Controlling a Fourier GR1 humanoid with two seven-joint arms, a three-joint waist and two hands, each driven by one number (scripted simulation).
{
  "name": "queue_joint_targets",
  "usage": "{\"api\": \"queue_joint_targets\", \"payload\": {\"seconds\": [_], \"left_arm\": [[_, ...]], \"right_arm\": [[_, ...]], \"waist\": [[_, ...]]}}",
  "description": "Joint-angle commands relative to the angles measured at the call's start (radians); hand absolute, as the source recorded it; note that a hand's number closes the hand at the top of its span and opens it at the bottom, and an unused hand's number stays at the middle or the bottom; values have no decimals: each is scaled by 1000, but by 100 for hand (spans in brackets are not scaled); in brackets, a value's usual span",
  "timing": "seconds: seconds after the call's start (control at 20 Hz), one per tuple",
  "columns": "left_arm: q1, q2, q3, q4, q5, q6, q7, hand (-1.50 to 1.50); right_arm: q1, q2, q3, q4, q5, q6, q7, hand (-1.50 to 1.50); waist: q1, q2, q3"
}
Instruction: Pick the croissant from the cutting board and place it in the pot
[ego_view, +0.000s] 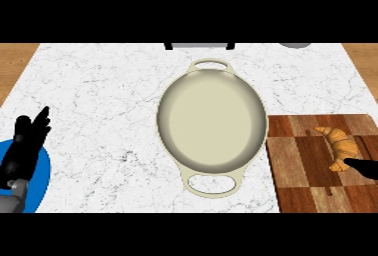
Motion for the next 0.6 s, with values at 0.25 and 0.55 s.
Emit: {"api": "queue_joint_targets", "payload": {"seconds": [0.25,0.55], "left_arm": [[-43,-40,-27,5,-46,27,35,0],[-21,-33,13,-51,-70,5,77,0]], "right_arm": [[-78,-122,97,-182,-140,466,461,-150],[-170,-59,72,-121,-167,565,558,-150]], "waist": [[14,4,1],[16,3,5]]}}
